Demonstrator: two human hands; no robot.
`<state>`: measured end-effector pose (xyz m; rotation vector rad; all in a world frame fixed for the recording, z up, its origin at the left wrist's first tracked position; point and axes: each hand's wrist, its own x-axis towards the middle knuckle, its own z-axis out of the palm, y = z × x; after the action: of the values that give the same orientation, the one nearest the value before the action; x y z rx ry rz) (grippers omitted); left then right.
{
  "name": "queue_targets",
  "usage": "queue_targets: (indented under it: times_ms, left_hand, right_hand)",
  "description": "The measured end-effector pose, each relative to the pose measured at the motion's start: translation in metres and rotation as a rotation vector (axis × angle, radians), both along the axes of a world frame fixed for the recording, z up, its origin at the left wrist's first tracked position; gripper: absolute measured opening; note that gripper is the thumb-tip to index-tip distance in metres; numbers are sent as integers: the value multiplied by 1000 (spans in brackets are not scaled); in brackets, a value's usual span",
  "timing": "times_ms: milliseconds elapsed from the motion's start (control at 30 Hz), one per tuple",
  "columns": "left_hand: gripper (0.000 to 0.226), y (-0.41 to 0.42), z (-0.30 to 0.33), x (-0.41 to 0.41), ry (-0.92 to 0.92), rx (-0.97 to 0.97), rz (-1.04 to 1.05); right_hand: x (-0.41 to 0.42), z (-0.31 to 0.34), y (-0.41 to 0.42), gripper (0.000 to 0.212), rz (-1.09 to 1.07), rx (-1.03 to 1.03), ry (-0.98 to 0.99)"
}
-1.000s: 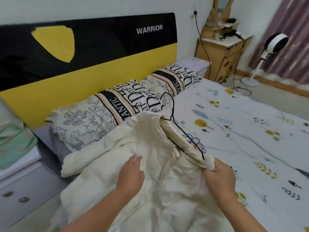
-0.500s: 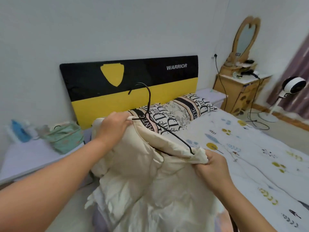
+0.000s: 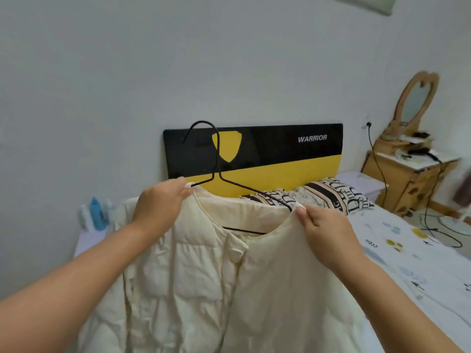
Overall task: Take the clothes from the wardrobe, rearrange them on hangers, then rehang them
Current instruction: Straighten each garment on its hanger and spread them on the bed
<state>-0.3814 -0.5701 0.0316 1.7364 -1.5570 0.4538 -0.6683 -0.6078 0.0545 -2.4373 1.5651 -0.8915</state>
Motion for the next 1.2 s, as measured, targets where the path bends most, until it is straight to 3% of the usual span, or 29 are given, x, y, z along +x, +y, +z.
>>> queue_targets:
  times_ms: [200, 333, 500, 733, 833, 900, 1067, 1200]
  left_hand:
    - [44, 0, 4, 93, 28, -84, -95]
    - [37, -16, 7, 140, 17, -42, -153]
    - [44, -49, 6, 185, 49, 121, -225]
    - [48, -124, 35, 173, -1, 15, -194]
    - [50, -168, 53, 163, -17, -23, -239]
    - [49, -203, 65, 158, -20, -51, -260]
    - [52, -294, 89, 149, -22, -110, -246]
    - [49, -359, 84, 144, -43, -46, -233]
  right_hand:
    - [104, 9, -13, 33, 7, -69, 64]
    - [138, 11, -23, 34, -86, -78, -139]
    - [154, 15, -47, 36, -118, -110, -298]
    - [139, 23, -109, 32, -24, 80, -325]
    - [122, 28, -141, 13, -13, 104, -381]
    - [107, 30, -164, 5, -13, 150, -530]
    - [79, -7, -231, 30, 1, 451, -908]
    - [82, -51, -280, 33, -61, 584, -975]
